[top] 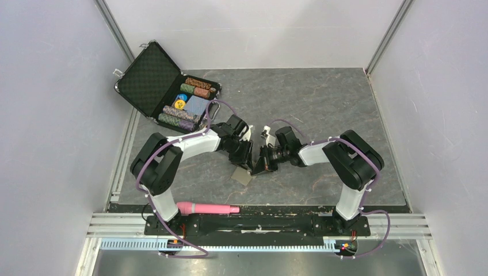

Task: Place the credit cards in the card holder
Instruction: Close the card holder at the center of the board.

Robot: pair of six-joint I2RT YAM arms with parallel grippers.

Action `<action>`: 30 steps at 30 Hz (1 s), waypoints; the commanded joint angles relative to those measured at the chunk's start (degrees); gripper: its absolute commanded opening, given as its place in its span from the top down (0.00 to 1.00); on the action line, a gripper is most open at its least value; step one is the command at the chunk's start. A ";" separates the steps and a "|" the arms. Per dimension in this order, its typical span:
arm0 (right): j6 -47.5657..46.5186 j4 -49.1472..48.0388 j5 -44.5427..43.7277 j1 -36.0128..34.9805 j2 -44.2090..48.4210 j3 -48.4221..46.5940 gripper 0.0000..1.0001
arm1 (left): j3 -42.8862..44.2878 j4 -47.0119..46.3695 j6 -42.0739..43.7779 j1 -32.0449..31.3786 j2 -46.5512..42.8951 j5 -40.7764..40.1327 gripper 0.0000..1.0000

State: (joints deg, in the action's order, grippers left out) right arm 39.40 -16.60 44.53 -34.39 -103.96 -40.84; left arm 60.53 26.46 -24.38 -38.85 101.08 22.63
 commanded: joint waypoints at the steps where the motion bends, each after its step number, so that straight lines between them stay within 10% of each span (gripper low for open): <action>1: -0.86 -1.52 -2.85 -0.17 -1.04 -0.76 1.00 | 0.87 3.87 1.74 -0.44 -2.06 0.05 0.61; 12: -0.82 -1.43 -2.61 -0.33 -1.42 -1.24 1.00 | 2.75 6.42 2.78 -0.44 -1.90 0.57 0.58; 30: -0.54 -2.36 -2.10 -0.28 -0.83 -1.96 1.00 | 1.83 3.66 2.33 -0.42 -0.88 4.62 0.98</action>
State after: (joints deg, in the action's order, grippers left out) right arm 39.44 -16.88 44.73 -34.63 -104.68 -40.91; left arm 61.87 31.20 -23.20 -39.00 100.88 25.74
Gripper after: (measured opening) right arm 0.003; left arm 0.031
